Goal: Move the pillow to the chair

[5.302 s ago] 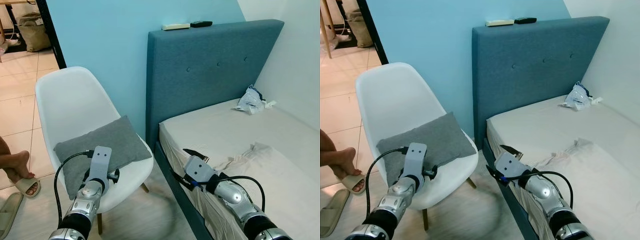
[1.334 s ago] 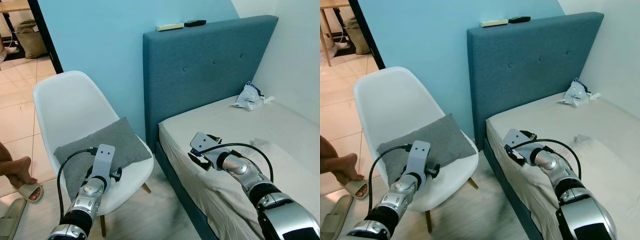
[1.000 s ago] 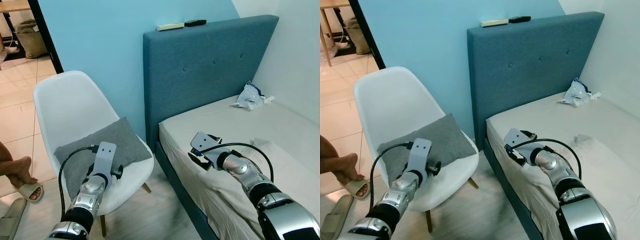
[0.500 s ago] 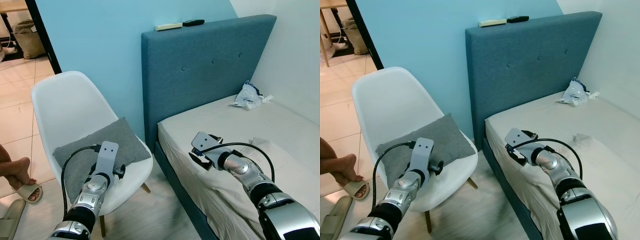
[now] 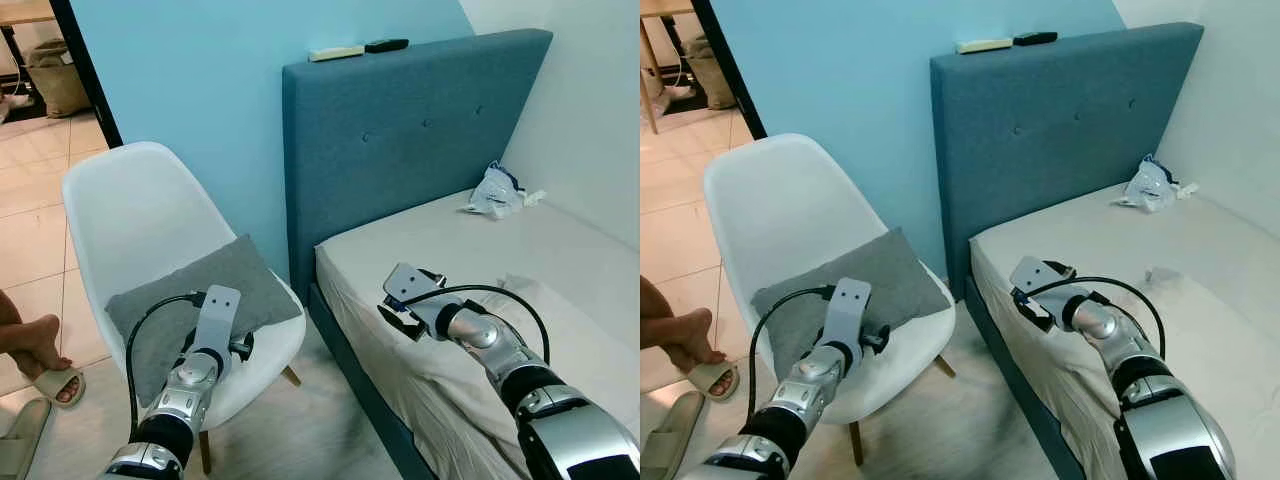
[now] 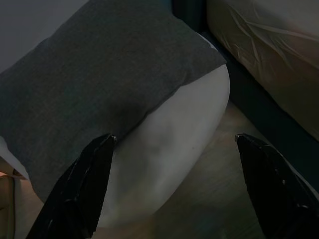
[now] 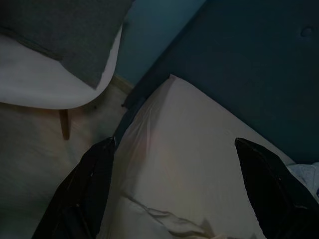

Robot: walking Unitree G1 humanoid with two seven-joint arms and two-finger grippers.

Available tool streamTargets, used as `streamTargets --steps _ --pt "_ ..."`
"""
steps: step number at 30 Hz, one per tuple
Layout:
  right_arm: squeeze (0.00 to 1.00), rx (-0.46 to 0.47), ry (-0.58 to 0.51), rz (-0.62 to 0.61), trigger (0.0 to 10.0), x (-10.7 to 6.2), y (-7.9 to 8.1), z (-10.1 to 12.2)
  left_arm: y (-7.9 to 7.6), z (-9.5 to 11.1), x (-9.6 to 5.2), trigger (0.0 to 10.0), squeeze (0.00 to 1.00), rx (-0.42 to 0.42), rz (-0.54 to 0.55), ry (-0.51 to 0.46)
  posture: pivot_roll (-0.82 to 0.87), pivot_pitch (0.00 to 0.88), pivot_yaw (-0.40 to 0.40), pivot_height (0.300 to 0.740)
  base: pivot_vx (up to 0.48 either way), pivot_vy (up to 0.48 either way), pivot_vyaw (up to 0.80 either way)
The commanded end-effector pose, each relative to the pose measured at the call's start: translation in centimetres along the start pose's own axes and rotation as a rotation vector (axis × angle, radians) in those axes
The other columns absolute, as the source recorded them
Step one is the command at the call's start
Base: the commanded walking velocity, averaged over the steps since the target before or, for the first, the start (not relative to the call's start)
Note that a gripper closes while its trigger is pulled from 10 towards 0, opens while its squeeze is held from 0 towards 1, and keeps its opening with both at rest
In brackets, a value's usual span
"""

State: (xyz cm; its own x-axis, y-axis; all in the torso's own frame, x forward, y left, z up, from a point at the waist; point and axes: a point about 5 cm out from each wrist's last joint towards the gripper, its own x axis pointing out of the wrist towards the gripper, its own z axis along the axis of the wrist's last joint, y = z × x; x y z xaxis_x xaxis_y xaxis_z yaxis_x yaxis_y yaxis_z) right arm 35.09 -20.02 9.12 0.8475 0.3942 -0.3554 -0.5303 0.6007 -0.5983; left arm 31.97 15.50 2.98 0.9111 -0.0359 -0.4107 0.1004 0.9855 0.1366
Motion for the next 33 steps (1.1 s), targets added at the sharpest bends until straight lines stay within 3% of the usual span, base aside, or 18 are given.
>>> streamTargets --steps 1,33 --pt "0.00 0.020 0.022 0.002 10.0 -0.24 0.05 -0.56 0.05 -0.14 -0.01 10.0 0.00 0.004 0.000 0.001 -0.11 0.062 0.005 0.740 0.000 0.000 0.00" --pt "0.00 0.022 0.022 0.005 10.0 -0.31 -0.06 -0.60 0.18 -0.26 -0.05 10.0 0.00 -0.004 0.009 0.003 -0.10 0.074 0.005 0.740 0.000 0.000 0.00"
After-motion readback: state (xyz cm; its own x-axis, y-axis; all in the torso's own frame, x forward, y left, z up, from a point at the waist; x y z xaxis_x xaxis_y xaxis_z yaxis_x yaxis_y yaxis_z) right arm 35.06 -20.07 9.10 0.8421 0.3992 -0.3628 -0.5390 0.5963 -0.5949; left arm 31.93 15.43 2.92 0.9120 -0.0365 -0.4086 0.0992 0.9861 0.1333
